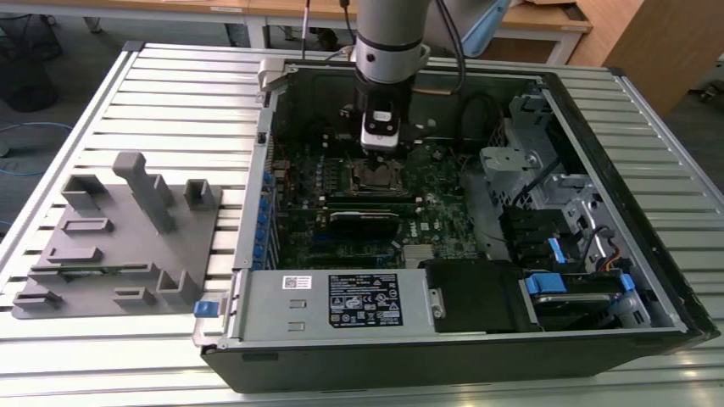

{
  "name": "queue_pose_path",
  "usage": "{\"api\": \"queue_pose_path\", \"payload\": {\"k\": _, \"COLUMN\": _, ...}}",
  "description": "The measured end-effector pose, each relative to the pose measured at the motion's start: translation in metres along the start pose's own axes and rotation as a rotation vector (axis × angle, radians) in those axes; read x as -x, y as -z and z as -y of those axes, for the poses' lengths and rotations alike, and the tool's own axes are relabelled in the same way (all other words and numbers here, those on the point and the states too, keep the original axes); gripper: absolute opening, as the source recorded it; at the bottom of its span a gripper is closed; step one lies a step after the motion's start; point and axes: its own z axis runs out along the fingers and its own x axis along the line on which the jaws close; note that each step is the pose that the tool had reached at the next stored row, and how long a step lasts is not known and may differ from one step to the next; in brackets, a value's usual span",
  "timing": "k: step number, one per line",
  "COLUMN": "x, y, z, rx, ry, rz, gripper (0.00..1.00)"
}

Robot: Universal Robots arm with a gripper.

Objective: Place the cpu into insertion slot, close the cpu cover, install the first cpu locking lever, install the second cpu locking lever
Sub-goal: 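Close the cpu cover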

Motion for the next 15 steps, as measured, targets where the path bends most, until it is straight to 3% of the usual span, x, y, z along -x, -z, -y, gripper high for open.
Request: {"api": "queue_pose_path", "payload": {"k": 15, "x": 0.0, "y": -0.0028, "z": 0.0001, "rx": 0.0048, "ry": 0.261, "rz": -0.0096, "gripper": 0.1}}
